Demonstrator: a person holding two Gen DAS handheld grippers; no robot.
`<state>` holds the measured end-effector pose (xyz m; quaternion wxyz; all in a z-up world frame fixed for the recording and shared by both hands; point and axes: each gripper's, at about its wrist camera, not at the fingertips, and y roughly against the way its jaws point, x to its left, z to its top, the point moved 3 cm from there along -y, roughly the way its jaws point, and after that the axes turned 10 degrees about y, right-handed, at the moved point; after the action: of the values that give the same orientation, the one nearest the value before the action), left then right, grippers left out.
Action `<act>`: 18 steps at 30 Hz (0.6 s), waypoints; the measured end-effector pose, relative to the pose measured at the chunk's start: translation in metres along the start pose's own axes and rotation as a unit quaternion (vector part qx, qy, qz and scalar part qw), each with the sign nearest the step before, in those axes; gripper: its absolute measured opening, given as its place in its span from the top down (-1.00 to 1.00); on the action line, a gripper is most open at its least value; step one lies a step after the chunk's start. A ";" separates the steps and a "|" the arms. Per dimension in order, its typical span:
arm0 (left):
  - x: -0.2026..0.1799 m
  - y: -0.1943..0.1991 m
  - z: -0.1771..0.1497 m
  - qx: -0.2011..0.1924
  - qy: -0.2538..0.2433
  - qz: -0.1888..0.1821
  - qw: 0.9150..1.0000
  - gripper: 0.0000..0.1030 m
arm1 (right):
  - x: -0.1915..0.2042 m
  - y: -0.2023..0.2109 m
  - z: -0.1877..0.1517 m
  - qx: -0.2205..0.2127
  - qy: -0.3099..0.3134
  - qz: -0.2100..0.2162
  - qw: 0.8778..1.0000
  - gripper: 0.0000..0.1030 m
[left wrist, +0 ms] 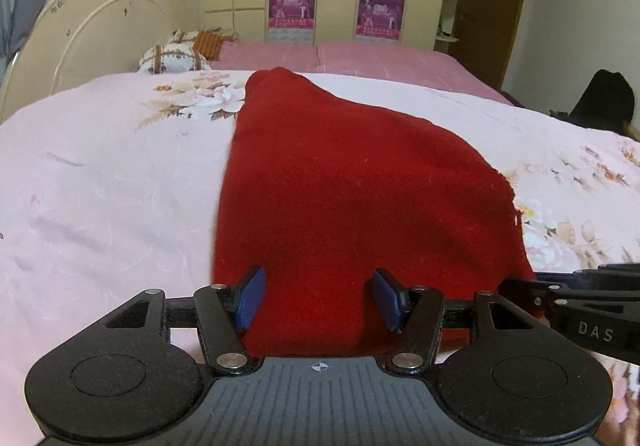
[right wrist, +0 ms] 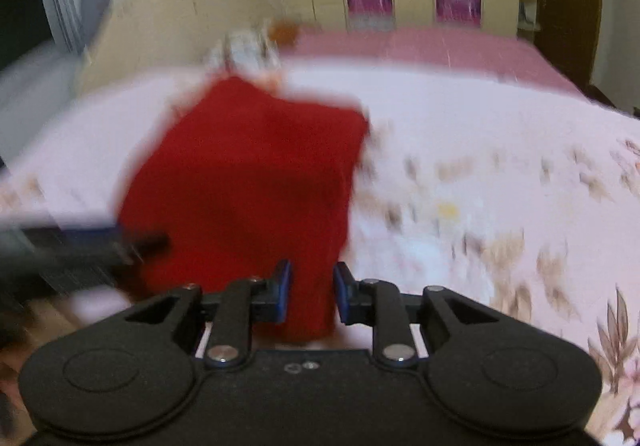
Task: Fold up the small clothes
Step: 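Lower the folded end onto the sweater and open both grippers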
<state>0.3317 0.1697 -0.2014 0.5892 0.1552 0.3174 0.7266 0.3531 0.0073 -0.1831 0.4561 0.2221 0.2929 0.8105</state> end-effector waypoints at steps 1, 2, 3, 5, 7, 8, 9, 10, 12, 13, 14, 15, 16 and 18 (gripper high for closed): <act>0.001 0.003 0.004 0.003 0.004 -0.005 1.000 -0.14 | -0.001 0.003 0.000 -0.002 -0.009 -0.003 1.000 0.50; 0.003 0.007 0.006 0.006 0.007 -0.008 1.000 -0.17 | 0.000 0.008 0.001 -0.005 -0.015 -0.005 1.000 0.50; 0.004 0.012 0.006 0.007 0.011 -0.013 1.000 -0.32 | 0.002 0.014 0.003 -0.014 -0.019 -0.006 1.000 0.49; 0.006 0.025 0.006 0.004 0.017 -0.013 1.000 -0.76 | 0.007 0.034 0.006 -0.036 -0.028 -0.008 0.999 0.48; 0.007 0.041 0.004 -0.008 0.016 -0.021 1.000 -0.82 | 0.011 0.051 0.006 -0.054 -0.046 -0.006 0.997 0.28; 0.007 0.048 0.003 -0.009 0.011 -0.026 1.000 -0.82 | 0.015 0.059 0.005 -0.060 -0.051 -0.004 0.997 0.21; 0.007 0.055 0.003 -0.007 0.006 -0.028 1.000 -0.83 | 0.019 0.066 0.004 -0.063 -0.051 -0.003 0.997 0.08; 0.008 0.062 0.001 -0.006 0.003 -0.030 1.000 -0.87 | 0.025 0.073 0.001 -0.066 -0.048 -0.005 0.997 0.04; 0.011 0.077 0.000 -0.006 0.005 -0.034 0.999 -1.00 | 0.035 0.086 -0.006 -0.066 -0.046 -0.009 0.997 0.03; 0.013 0.085 -0.001 -0.008 0.008 -0.035 0.999 -1.00 | 0.038 0.093 -0.011 -0.067 -0.050 -0.012 0.996 0.02; 0.014 0.094 -0.003 -0.009 0.011 -0.037 0.999 -1.00 | 0.041 0.100 -0.016 -0.069 -0.057 -0.014 0.996 0.01; 0.016 0.102 -0.003 -0.008 0.012 -0.037 0.999 -1.00 | 0.042 0.106 -0.020 -0.068 -0.066 -0.015 0.995 -0.02; 0.017 0.108 -0.003 -0.004 0.012 -0.034 0.999 -1.00 | 0.043 0.112 -0.024 -0.068 -0.074 -0.013 0.995 -0.07; 0.017 0.125 -0.007 0.001 0.010 -0.030 0.999 -1.00 | 0.046 0.126 -0.032 -0.068 -0.086 -0.010 0.994 -0.13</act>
<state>0.2287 0.1712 -0.1286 0.6072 0.1386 0.3288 0.7099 0.2337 -0.0134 -0.1165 0.5019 0.2562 0.1990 0.8018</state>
